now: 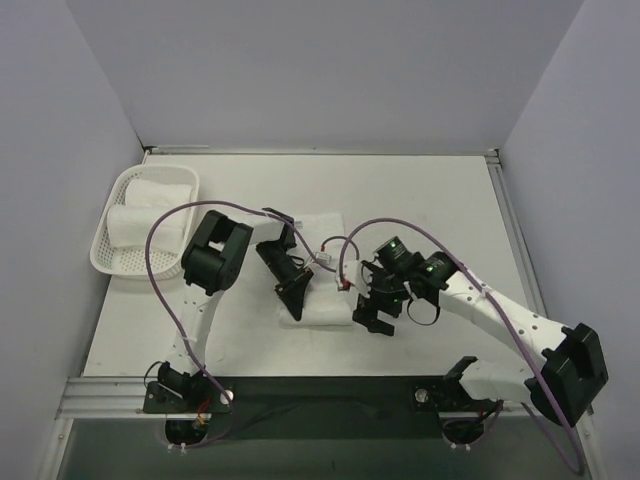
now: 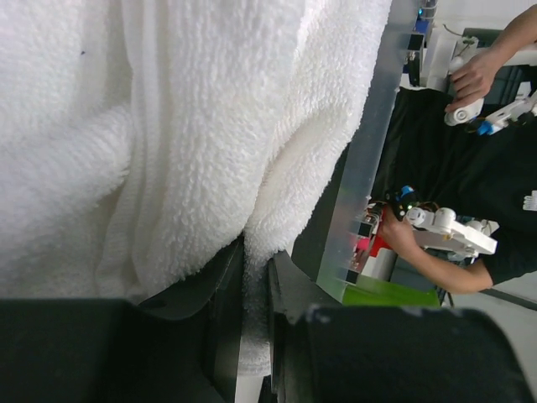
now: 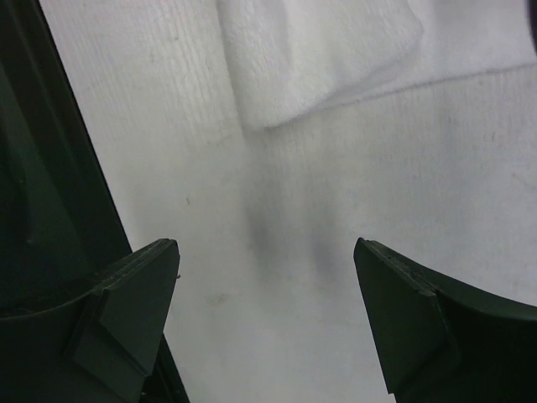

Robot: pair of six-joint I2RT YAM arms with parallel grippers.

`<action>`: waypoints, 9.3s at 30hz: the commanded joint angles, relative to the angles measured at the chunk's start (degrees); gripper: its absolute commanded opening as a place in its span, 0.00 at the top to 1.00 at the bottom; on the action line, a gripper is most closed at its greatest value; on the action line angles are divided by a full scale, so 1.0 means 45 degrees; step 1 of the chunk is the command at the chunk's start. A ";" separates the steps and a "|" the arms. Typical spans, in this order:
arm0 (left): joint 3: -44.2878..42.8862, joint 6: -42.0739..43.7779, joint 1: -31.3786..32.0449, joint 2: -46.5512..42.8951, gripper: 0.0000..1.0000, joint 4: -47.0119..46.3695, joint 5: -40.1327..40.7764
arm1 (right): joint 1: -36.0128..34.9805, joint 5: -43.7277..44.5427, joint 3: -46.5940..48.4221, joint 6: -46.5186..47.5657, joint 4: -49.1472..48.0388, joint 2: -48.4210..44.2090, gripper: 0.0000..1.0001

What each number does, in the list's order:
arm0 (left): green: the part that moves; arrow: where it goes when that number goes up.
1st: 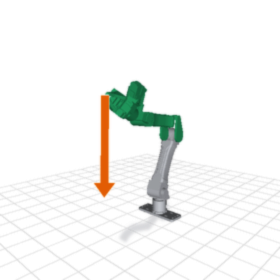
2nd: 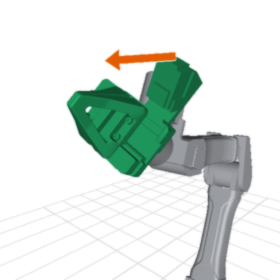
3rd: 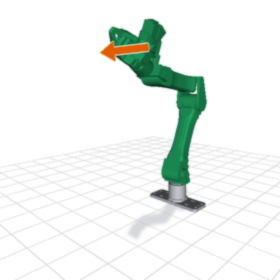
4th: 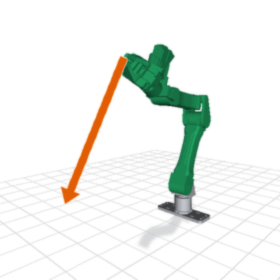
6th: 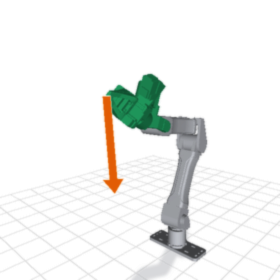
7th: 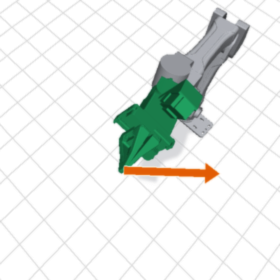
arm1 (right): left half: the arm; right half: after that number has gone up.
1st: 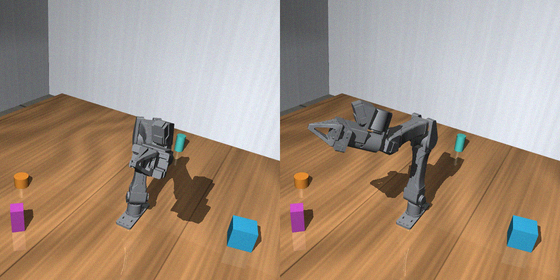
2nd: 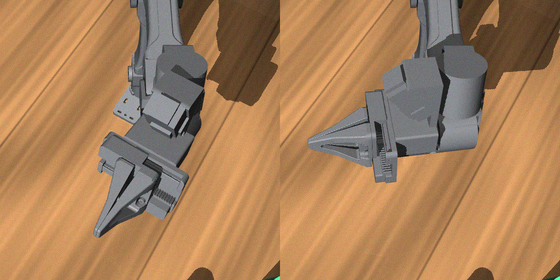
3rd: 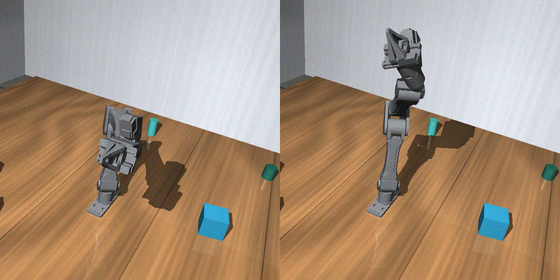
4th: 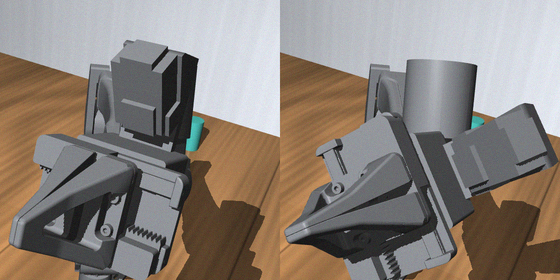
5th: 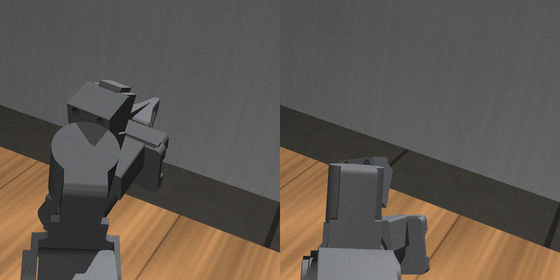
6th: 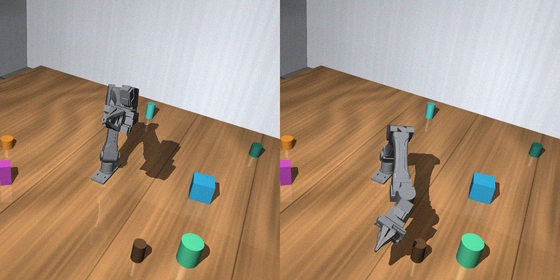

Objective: Roll the towels
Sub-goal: Roll the towel

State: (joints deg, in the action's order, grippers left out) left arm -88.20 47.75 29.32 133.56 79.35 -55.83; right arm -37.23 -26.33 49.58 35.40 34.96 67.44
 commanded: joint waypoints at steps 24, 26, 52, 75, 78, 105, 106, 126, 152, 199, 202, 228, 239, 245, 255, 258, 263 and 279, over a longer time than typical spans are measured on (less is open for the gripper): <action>0.0323 -0.0298 -0.1633 0.0751 0.90 -0.1657 0.1080 | -0.4578 0.2005 0.0821 0.0377 -0.6322 0.6126 0.43; 0.0343 -0.0201 -0.1691 0.0575 0.87 -0.1676 0.1060 | -0.4326 0.1711 0.0681 0.0047 -0.6344 0.6380 0.52; 0.2392 -0.0005 -0.6339 -0.6882 0.51 -0.2533 -0.1304 | -0.0399 -0.6840 0.5073 -0.1596 0.0023 0.9992 1.00; 1.2588 0.3937 0.3112 -1.6049 0.31 -1.6279 0.8637 | 0.1360 -1.0301 0.8688 -0.1578 0.3791 1.4719 1.00; 1.2901 0.4389 0.3444 -1.5153 0.32 -1.7336 0.8852 | 0.1418 -1.0361 0.8786 -0.1440 0.4007 1.4895 1.00; 0.6498 0.2572 0.1279 -0.7162 0.99 -0.6525 0.4303 | 0.2374 -0.4327 0.8105 -0.3607 0.1998 1.1208 0.55; 0.6147 0.2651 0.1103 -0.6908 0.99 -0.6172 0.4186 | 0.2492 -0.4209 0.7813 -0.3686 0.1803 1.0818 0.54; 0.0031 0.2026 -0.0695 0.0320 0.92 -0.1111 0.3697 | -0.0960 0.1824 -0.0118 -0.0601 -0.0912 -0.0396 0.53; -0.0361 0.1655 -0.1105 0.0595 0.85 -0.1382 0.3287 | -0.4697 0.2865 0.0897 -0.0463 -0.6615 0.6320 0.40; 1.0809 0.1224 -0.2420 -1.6337 0.21 -1.1046 0.4649 | -0.0007 -0.7567 0.9684 -0.0971 0.4828 1.5422 1.00; 1.1143 0.1382 -0.0368 -1.6145 0.20 -1.1751 0.5901 | 0.0012 -0.7509 0.9938 -0.0913 0.5063 1.5734 1.00; 1.4367 0.2751 0.2723 -1.4485 0.61 -1.3789 0.9029 | 0.0383 -0.7179 1.2517 -0.1772 0.5591 1.7183 0.89; 0.9843 0.2183 0.0302 -1.0600 0.93 -0.8477 0.6394 | 0.2081 -0.5636 1.0898 -0.4855 0.2839 1.2966 0.45; 0.7690 0.2339 -0.0909 -0.8491 0.94 -0.6191 0.4772 | 0.3486 -0.4893 0.7487 -0.5834 -0.0538 0.8925 0.46; 0.2926 0.2942 -0.2413 -0.3531 0.89 -0.2213 0.3542 | 0.2266 -0.2813 0.3146 -0.4529 -0.2904 0.4237 0.38; 0.1168 0.3470 -0.2785 -0.1871 0.87 -0.0475 0.3189 | 0.0954 -0.0953 0.1879 -0.3337 -0.4016 0.3338 0.04; -0.0922 0.3959 -0.3215 0.0143 0.86 0.0783 0.3227 | -0.1371 0.1434 0.2340 -0.1836 -0.4429 0.3684 0.13; -0.2236 0.4272 -0.3293 0.1375 0.84 0.1819 0.3364 | -0.3972 0.3916 0.2478 0.2328 -0.8607 0.7473 0.25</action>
State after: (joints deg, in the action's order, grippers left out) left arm -98.30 61.95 14.94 136.09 87.92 -51.13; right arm -54.50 -11.03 59.59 40.99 1.96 98.83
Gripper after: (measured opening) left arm 0.337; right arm 0.759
